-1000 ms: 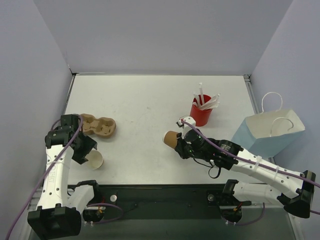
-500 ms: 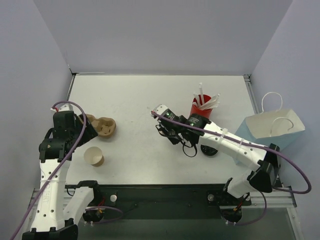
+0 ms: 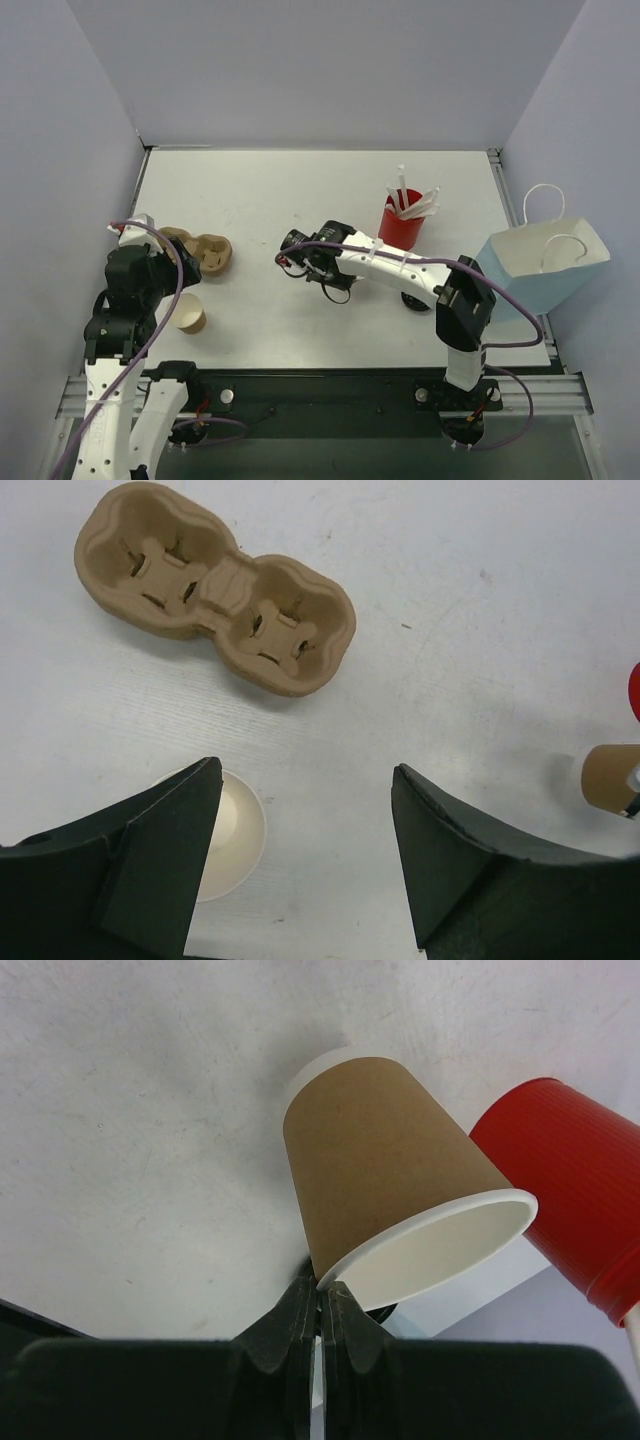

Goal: Pack the takeout coffee

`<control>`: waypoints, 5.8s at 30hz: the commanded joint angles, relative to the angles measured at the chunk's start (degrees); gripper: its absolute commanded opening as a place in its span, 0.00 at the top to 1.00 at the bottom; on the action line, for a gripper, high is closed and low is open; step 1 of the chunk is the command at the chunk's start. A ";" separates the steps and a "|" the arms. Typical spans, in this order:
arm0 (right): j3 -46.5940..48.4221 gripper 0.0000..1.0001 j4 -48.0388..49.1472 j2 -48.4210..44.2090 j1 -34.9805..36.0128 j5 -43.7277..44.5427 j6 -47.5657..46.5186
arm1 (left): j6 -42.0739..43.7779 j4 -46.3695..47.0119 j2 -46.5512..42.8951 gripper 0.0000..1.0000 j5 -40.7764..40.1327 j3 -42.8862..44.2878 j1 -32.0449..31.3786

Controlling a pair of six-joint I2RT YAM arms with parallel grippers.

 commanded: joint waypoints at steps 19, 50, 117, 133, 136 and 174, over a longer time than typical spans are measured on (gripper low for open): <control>1.01 0.70 0.64 0.07 4.36 2.22 -5.97 | 0.36 7.50 -5.01 0.21 -10.27 -5.32 -2.06; -14.80 0.58 4.95 -34.57 -27.88 11.53 34.63 | 5.10 16.64 0.35 0.22 16.63 -9.10 -21.82; -47.24 0.60 27.19 -29.38 -36.60 6.26 51.86 | 4.93 15.67 -2.90 0.22 12.23 -9.37 -24.65; -46.80 0.54 28.50 -31.30 -39.32 3.18 50.20 | 5.01 15.85 -2.46 0.22 12.41 -9.37 -24.56; -46.36 0.54 28.07 -34.20 -39.32 3.00 49.58 | 5.01 15.85 -2.46 0.22 12.67 -9.45 -24.56; -49.09 0.83 29.39 -31.40 -44.07 1.33 51.87 | 5.01 15.85 -2.81 0.22 12.94 -9.45 -24.56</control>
